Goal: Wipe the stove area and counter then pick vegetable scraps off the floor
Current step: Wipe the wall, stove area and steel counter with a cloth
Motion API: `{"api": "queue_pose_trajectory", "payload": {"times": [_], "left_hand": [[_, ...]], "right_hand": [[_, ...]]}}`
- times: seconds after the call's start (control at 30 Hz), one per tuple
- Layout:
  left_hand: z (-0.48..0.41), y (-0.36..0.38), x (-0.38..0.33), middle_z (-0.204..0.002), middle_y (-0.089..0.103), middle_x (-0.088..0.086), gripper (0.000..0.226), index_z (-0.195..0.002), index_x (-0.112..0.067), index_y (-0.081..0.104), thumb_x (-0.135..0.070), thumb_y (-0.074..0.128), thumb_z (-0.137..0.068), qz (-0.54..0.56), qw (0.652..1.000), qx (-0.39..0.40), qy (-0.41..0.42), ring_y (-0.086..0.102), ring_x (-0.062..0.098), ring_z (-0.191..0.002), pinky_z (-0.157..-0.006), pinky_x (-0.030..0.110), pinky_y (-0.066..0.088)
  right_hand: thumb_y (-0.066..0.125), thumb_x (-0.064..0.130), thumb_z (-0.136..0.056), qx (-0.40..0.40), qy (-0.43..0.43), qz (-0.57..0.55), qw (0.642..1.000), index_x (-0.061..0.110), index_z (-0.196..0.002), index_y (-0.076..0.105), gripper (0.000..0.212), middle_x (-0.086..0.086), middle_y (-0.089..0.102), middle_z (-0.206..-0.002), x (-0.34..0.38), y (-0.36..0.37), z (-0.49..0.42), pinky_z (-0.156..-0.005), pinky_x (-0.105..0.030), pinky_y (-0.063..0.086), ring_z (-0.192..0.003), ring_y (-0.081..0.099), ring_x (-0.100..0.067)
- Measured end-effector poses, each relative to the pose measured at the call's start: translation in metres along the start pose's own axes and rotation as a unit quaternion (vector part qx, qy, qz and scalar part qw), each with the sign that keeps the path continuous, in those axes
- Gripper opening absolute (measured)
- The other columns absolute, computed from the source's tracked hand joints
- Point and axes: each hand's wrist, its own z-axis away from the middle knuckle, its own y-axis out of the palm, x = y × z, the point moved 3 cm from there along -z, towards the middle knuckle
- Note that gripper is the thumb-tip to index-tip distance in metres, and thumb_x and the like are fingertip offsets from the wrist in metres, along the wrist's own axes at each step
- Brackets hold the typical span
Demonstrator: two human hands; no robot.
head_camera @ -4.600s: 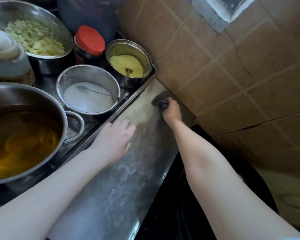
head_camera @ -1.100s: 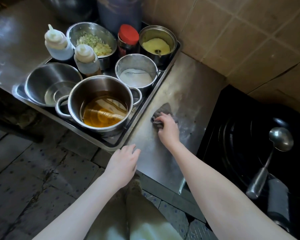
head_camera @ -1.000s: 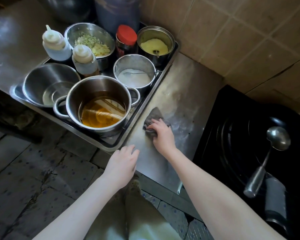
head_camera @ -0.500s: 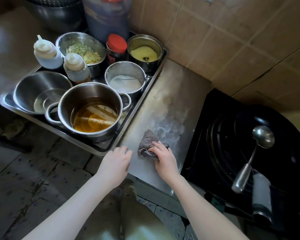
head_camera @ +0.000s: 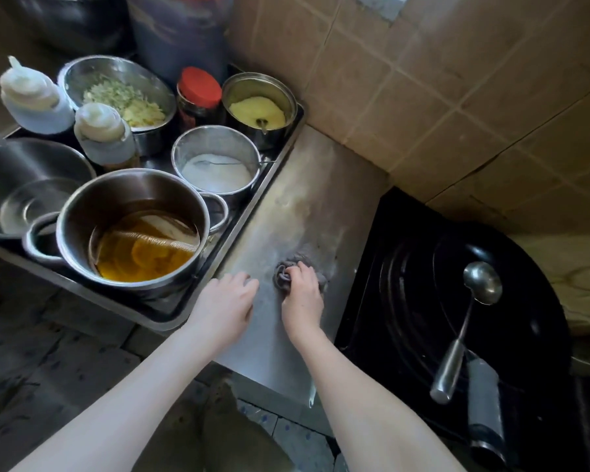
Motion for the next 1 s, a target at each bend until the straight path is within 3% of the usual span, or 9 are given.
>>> {"api": "queue_pose_trajectory", "payload": {"times": [0.17,0.3,0.47,0.7,1.0], "left_hand": [[-0.022,0.000,0.005,-0.128,0.047,0.004,0.027,-0.120,-0.017,0.047,-0.018,0.042,-0.093,-0.021,1.000,0.003,-0.002,0.048,0.025,-0.115,-0.085,0.034,0.040],[-0.046,-0.005,0.004,-0.119,0.050,0.004,0.023,-0.115,-0.017,0.046,-0.017,0.042,-0.093,-0.039,0.999,-0.009,0.003,0.050,0.026,-0.109,-0.081,0.034,0.039],[-0.084,-0.018,0.004,-0.114,0.050,0.007,0.019,-0.110,-0.014,0.047,-0.014,0.045,-0.091,-0.049,0.998,-0.030,-0.006,0.051,0.028,-0.106,-0.078,0.035,0.038],[-0.124,-0.021,-0.013,-0.117,0.049,0.007,0.024,-0.115,-0.013,0.044,-0.016,0.049,-0.091,-0.022,0.998,-0.050,-0.009,0.051,0.028,-0.109,-0.081,0.036,0.037],[-0.153,-0.011,-0.021,-0.120,0.047,0.008,0.029,-0.120,-0.013,0.040,-0.019,0.049,-0.092,0.012,0.998,-0.052,-0.029,0.050,0.028,-0.111,-0.079,0.035,0.035]], "right_hand": [[0.045,-0.011,-0.079,0.011,-0.069,-0.002,0.998,0.014,-0.128,0.051,0.055,-0.004,0.036,-0.150,0.013,-0.006,-0.040,-0.113,-0.035,0.029,-0.141,0.026,-0.022],[0.044,-0.011,-0.077,-0.006,-0.074,-0.019,0.997,0.013,-0.118,0.055,0.049,-0.003,0.047,-0.139,0.017,-0.024,-0.078,-0.096,-0.037,0.045,-0.130,0.039,-0.023],[0.043,-0.008,-0.077,-0.008,-0.103,0.003,0.995,0.015,-0.111,0.056,0.043,0.001,0.049,-0.132,0.009,-0.037,-0.117,-0.082,-0.032,0.044,-0.120,0.044,-0.021],[0.045,-0.008,-0.074,-0.050,-0.100,-0.015,0.994,0.020,-0.105,0.058,0.044,0.003,0.054,-0.124,-0.001,-0.042,-0.166,-0.077,-0.029,0.042,-0.113,0.050,-0.022],[0.040,-0.009,-0.072,-0.051,-0.094,-0.010,0.994,0.020,-0.110,0.059,0.052,-0.004,0.057,-0.123,0.008,-0.061,-0.239,-0.082,-0.029,0.040,-0.112,0.053,-0.026]]}}
